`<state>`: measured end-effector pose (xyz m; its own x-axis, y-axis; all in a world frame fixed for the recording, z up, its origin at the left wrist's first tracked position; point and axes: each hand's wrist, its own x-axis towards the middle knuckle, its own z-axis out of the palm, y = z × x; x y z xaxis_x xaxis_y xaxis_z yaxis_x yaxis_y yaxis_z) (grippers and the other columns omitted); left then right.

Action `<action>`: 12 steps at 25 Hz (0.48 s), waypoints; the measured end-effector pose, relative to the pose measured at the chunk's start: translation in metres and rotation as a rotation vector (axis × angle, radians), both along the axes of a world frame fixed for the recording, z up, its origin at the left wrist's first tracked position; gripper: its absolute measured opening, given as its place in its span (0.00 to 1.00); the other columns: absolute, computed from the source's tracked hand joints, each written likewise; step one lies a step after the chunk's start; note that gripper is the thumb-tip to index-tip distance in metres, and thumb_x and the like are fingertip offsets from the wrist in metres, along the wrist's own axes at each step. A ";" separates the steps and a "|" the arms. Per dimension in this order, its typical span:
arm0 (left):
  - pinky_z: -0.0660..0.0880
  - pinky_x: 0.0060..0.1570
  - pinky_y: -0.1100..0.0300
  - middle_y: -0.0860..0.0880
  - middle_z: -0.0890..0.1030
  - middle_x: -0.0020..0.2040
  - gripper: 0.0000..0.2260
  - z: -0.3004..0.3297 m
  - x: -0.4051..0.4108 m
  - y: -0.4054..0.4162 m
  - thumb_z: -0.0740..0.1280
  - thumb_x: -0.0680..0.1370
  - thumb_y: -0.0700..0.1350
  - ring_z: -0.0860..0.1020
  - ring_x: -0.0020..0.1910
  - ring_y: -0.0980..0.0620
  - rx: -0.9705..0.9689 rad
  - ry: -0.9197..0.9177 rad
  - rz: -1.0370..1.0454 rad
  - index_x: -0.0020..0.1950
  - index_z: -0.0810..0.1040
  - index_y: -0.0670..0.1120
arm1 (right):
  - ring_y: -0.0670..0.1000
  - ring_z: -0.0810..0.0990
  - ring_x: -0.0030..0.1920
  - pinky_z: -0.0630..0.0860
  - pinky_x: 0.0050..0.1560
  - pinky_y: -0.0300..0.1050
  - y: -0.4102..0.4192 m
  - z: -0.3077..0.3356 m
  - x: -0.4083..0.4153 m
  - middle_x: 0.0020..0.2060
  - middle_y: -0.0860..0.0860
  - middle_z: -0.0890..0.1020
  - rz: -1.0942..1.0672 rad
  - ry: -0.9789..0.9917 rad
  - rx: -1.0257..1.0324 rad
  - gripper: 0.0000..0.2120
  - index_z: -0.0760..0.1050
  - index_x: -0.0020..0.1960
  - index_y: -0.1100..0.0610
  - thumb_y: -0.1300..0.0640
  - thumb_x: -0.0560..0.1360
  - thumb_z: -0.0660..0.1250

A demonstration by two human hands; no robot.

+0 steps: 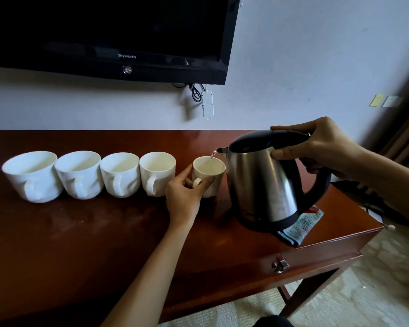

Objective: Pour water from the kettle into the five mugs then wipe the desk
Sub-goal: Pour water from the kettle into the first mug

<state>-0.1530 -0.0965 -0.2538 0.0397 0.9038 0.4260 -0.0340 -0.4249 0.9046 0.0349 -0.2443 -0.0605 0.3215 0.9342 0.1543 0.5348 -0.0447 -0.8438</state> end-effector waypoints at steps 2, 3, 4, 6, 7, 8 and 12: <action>0.73 0.37 0.53 0.56 0.70 0.26 0.28 0.000 0.000 0.000 0.80 0.70 0.53 0.70 0.28 0.58 0.004 0.002 -0.005 0.68 0.80 0.48 | 0.49 0.60 0.21 0.61 0.23 0.39 0.000 0.000 0.000 0.20 0.49 0.66 0.000 -0.001 0.001 0.24 0.85 0.59 0.53 0.60 0.63 0.81; 0.74 0.37 0.51 0.56 0.70 0.26 0.27 0.000 0.000 -0.001 0.80 0.71 0.53 0.69 0.29 0.57 0.004 0.003 -0.008 0.68 0.81 0.48 | 0.49 0.60 0.21 0.60 0.24 0.39 0.000 0.000 0.000 0.20 0.49 0.66 0.000 0.003 0.001 0.24 0.85 0.59 0.53 0.60 0.62 0.81; 0.75 0.37 0.48 0.56 0.70 0.27 0.27 0.000 -0.001 -0.001 0.80 0.71 0.53 0.69 0.29 0.57 0.002 0.002 -0.009 0.67 0.81 0.48 | 0.49 0.60 0.21 0.60 0.24 0.39 0.001 0.000 -0.001 0.21 0.49 0.66 0.000 0.007 0.001 0.25 0.85 0.58 0.53 0.59 0.62 0.81; 0.76 0.38 0.46 0.55 0.70 0.28 0.27 0.000 0.000 -0.001 0.80 0.70 0.54 0.69 0.30 0.57 -0.010 -0.002 -0.008 0.67 0.81 0.48 | 0.49 0.60 0.21 0.60 0.24 0.40 0.001 0.000 -0.001 0.21 0.49 0.66 -0.002 0.007 0.000 0.25 0.85 0.58 0.52 0.59 0.61 0.81; 0.75 0.38 0.48 0.55 0.70 0.27 0.28 -0.001 0.000 0.000 0.80 0.70 0.54 0.69 0.30 0.58 -0.012 -0.007 -0.009 0.68 0.81 0.47 | 0.49 0.60 0.21 0.60 0.24 0.40 0.001 0.000 -0.001 0.20 0.49 0.67 -0.001 0.001 -0.002 0.25 0.85 0.58 0.52 0.58 0.61 0.81; 0.74 0.37 0.52 0.56 0.69 0.27 0.28 -0.002 0.000 0.000 0.80 0.70 0.54 0.69 0.29 0.58 -0.009 -0.011 -0.008 0.68 0.81 0.47 | 0.49 0.60 0.21 0.61 0.24 0.40 0.000 0.001 -0.001 0.20 0.48 0.68 0.001 -0.004 -0.004 0.25 0.85 0.58 0.52 0.58 0.61 0.81; 0.74 0.38 0.55 0.55 0.70 0.28 0.29 -0.002 0.000 0.000 0.79 0.70 0.54 0.70 0.30 0.58 -0.007 -0.008 -0.010 0.69 0.80 0.48 | 0.49 0.60 0.21 0.60 0.24 0.39 0.001 0.000 -0.001 0.20 0.49 0.66 -0.001 0.010 -0.005 0.25 0.85 0.58 0.52 0.58 0.61 0.81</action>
<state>-0.1526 -0.0961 -0.2555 0.0450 0.9064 0.4200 -0.0456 -0.4182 0.9072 0.0339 -0.2437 -0.0602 0.3240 0.9346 0.1465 0.5265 -0.0495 -0.8487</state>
